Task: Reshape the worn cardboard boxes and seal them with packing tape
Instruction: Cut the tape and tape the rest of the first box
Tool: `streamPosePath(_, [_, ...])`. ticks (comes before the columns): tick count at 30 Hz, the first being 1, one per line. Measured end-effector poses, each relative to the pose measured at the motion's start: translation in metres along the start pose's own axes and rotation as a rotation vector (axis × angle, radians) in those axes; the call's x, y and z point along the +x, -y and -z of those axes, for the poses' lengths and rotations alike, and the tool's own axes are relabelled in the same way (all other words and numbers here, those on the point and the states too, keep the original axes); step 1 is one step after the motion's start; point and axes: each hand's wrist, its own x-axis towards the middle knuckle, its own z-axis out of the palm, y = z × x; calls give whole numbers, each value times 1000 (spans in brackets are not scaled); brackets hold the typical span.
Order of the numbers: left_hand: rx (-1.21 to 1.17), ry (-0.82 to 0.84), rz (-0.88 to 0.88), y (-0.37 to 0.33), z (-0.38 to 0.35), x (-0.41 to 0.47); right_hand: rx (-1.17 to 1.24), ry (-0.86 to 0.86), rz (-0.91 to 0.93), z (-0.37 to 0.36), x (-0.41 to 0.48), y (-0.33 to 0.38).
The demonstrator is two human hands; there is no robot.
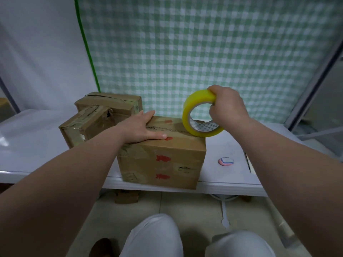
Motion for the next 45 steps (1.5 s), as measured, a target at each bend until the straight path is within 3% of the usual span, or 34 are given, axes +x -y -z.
streamPosePath(5, [23, 20, -38, 0, 1, 4, -318, 107, 39, 17, -7, -27])
streamPosePath(34, [229, 83, -37, -2, 3, 7, -473, 185, 69, -9, -34, -37])
streamPosePath(45, [354, 77, 24, -10, 2, 9, -448, 172, -2, -17, -41, -36])
